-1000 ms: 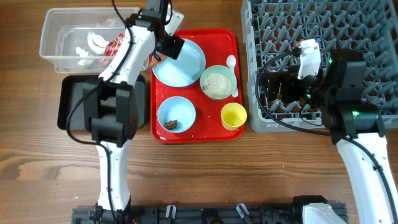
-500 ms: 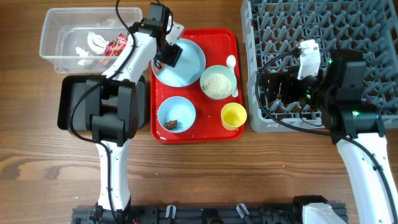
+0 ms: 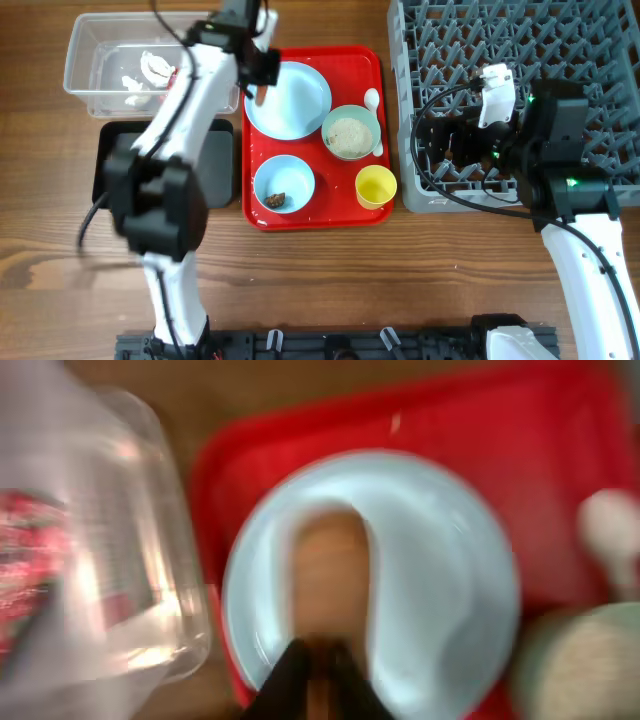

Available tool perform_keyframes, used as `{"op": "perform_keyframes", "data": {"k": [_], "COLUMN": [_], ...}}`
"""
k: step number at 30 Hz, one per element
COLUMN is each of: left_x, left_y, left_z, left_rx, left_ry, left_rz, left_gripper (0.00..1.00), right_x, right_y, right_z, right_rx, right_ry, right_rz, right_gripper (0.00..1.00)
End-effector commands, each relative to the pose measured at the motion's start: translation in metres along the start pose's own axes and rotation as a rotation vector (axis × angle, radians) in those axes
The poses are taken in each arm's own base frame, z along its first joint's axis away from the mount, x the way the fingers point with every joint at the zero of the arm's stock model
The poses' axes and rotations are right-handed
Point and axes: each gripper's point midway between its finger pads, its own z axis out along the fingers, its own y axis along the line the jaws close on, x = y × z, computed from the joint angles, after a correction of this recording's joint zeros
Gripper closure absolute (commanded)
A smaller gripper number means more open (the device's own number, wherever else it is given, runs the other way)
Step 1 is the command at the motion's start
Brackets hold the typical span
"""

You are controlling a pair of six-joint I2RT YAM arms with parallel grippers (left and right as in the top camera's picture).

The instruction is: Sort waste into correct bins and load items into the dishwasher rack

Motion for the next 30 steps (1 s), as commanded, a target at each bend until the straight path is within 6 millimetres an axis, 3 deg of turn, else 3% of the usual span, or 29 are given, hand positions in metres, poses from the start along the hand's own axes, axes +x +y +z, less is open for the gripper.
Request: {"op": "perform_keyframes", "data": {"k": [1,4,6,9,12,14,15,17,19,21,22,25,27,30], "left_x": [0.007,0.052,0.088,0.105,0.081,0.053,0.041,0.022,0.008,0.007,0.013,0.026,0.032,0.033], "left_y": [0.035,0.071,0.100,0.120,0.096,0.067,0.053,0.025,-0.001,-0.011,-0.017,-0.016,-0.009,-0.004], "left_z": [-0.097,-0.112,-0.110,-0.091,-0.080,-0.072,-0.067,-0.058,-0.037,-0.007,0.021,0.064,0.080,0.087], "left_rx": [-0.069,-0.164,-0.218,-0.227,-0.077,0.001,0.018,0.044,0.037,0.009,0.011,0.011,-0.024,-0.037], "left_ry": [-0.044,0.104,0.224,0.251,0.183,0.088,0.049,-0.016,-0.059,-0.045,-0.015,0.035,0.055,0.059], "left_rz": [-0.266,-0.424,-0.505,-0.533,-0.321,-0.165,-0.088,0.081,0.201,0.234,0.245,0.239,0.196,0.187], "left_gripper": [0.92,0.96,0.96,0.92,0.82,0.55,0.46,0.37,0.29,0.25,0.25,0.25,0.24,0.23], "right_x": [-0.008,-0.009,-0.009,-0.009,-0.009,-0.009,-0.009,-0.009,-0.009,-0.009,-0.009,-0.009,-0.009,-0.009], "right_y": [0.004,0.004,0.004,0.004,0.004,0.004,0.004,0.004,0.004,0.004,0.004,0.004,0.004,0.004], "right_z": [-0.002,-0.002,-0.002,-0.002,-0.002,-0.002,-0.002,-0.002,-0.002,-0.002,-0.002,-0.002,-0.002,-0.002], "right_rx": [-0.017,-0.017,-0.017,-0.017,-0.017,-0.017,-0.018,-0.017,-0.017,-0.017,-0.017,-0.017,-0.017,-0.017], "right_ry": [-0.016,-0.016,-0.016,-0.017,-0.017,-0.016,-0.017,-0.016,-0.016,-0.016,-0.016,-0.016,-0.016,-0.016], "right_rz": [-0.024,-0.025,-0.026,-0.026,-0.026,-0.025,-0.024,-0.019,-0.019,-0.019,-0.019,-0.018,-0.019,-0.019], "right_gripper": [0.01,0.01,0.01,0.00,0.00,0.00,0.00,0.00,0.00,0.00,0.00,0.00,0.00,0.00]}}
